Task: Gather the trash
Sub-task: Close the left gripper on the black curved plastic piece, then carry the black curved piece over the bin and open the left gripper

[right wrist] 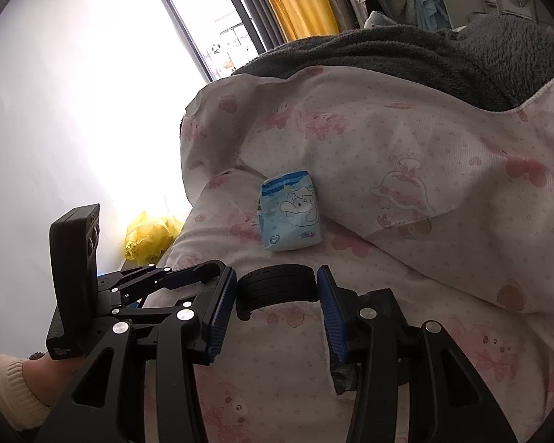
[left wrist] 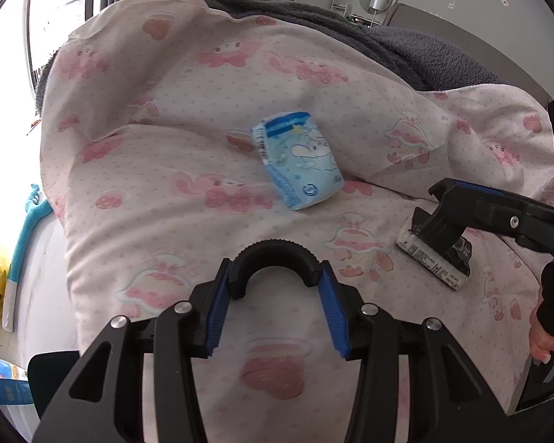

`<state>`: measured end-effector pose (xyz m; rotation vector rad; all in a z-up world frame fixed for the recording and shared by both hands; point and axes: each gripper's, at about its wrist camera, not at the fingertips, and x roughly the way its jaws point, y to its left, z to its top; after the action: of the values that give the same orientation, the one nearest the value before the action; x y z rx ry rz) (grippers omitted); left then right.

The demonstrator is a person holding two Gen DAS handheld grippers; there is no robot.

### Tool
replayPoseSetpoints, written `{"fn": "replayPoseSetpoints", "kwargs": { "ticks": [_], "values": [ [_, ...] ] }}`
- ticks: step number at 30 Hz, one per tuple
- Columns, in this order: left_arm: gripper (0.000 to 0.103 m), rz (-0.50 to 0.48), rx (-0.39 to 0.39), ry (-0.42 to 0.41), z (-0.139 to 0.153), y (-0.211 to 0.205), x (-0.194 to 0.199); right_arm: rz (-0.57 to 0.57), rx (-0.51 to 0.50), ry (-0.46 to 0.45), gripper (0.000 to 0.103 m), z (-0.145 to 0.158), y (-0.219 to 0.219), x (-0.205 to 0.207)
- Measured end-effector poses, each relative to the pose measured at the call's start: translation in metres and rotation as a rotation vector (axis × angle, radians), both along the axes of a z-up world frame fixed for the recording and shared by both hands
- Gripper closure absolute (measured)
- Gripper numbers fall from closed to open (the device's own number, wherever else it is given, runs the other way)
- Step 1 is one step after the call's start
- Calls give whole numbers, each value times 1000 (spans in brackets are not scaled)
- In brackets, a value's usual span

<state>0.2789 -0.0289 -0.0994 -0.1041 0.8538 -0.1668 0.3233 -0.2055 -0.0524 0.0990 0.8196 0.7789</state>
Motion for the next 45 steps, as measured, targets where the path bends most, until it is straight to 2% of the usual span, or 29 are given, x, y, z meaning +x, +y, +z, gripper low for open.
{"fn": "replayPoseSetpoints", "kwargs": {
  "ticks": [13, 21, 25, 45],
  "values": [
    [54, 58, 8, -26, 12, 53, -19, 52, -6, -15, 57, 6, 59, -1],
    [54, 97, 20, -9, 14, 89, -31, 97, -9, -38, 57, 14, 99, -12],
    [54, 118, 44, 36, 7, 105, -35, 121, -9, -42, 57, 17, 120, -17],
    [54, 197, 44, 207, -36, 188, -67, 264, -52, -14, 57, -1, 225, -38]
  ]
}}
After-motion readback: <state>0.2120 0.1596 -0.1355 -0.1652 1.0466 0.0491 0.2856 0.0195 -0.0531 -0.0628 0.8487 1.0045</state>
